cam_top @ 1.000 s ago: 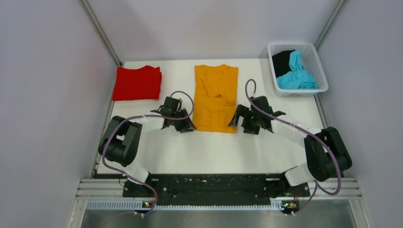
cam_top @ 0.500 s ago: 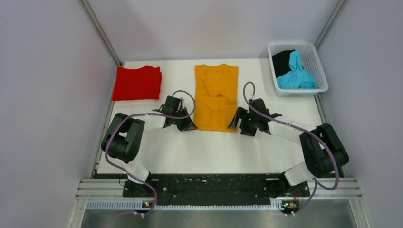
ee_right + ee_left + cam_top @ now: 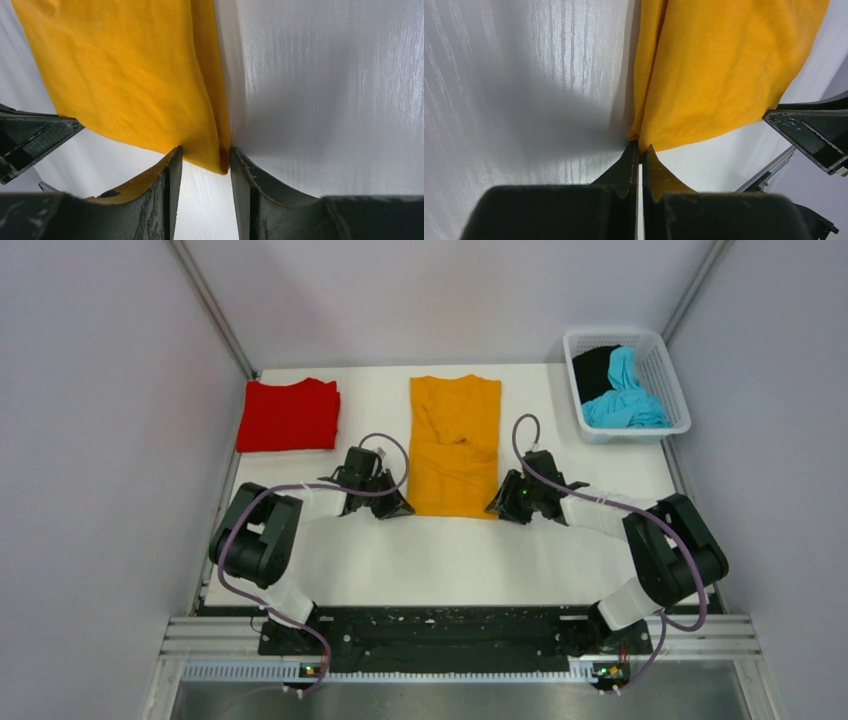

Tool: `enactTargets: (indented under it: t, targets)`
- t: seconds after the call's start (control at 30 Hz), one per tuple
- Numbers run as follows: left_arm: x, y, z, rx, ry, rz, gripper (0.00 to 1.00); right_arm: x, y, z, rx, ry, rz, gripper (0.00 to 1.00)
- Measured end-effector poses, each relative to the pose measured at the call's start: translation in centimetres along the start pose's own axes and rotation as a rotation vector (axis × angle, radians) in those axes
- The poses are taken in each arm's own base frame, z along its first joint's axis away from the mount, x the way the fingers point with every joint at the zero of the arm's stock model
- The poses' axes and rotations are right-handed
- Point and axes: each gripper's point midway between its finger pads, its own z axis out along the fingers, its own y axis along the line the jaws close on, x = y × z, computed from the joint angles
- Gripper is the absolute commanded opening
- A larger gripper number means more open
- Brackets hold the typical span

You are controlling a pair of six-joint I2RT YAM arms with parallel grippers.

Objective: Fold and stack the t-shirts
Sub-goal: Grab one side of the 2/3 rectangular tshirt with both arms

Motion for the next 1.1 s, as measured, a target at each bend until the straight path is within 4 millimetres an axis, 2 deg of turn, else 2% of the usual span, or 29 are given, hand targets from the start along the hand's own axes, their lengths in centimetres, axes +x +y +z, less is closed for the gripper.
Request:
enactTargets:
  t: [0.27, 0.33, 0.43, 0.47, 0.67, 0.8, 0.87, 0.97, 1.1]
  targets:
    - [0.1, 0.0, -0.1, 0.012, -0.013, -0.010, 0.00, 0.5, 0.0, 0.3, -0.008, -0.001, 0.007, 0.31]
    - [0.2, 0.1, -0.1, 0.016, -0.016, -0.012, 0.00, 0.6, 0.0, 0.3, -0.011, -0.001, 0.009, 0.25]
    - [0.3, 0.1, -0.2, 0.023, -0.022, -0.016, 0.00, 0.9, -0.1, 0.4, -0.007, 0.004, 0.011, 0.02]
    - [0.4, 0.1, -0.2, 0.023, -0.022, -0.019, 0.00, 1.1, -0.3, 0.4, -0.006, 0.007, 0.011, 0.00]
    - [2.2, 1.1, -1.6, 0.016, -0.023, -0.026, 0.00, 2.7, -0.6, -0.1, -0.001, 0.052, -0.014, 0.00]
    - [5.5, 2.0, -3.8, -0.009, -0.003, -0.022, 0.00, 5.7, -1.5, -2.5, 0.006, 0.147, -0.065, 0.00]
    - [7.4, 1.8, -5.2, -0.012, 0.002, -0.014, 0.00, 7.1, -1.4, -4.4, -0.017, 0.202, -0.091, 0.00]
    - [9.3, 0.3, -8.0, 0.030, -0.024, 0.014, 0.00, 8.5, -0.4, -7.4, -0.085, 0.256, -0.131, 0.00]
    - [10.3, -2.4, -12.1, 0.141, -0.103, 0.030, 0.00, 9.9, 0.9, -11.3, -0.172, 0.322, -0.175, 0.00]
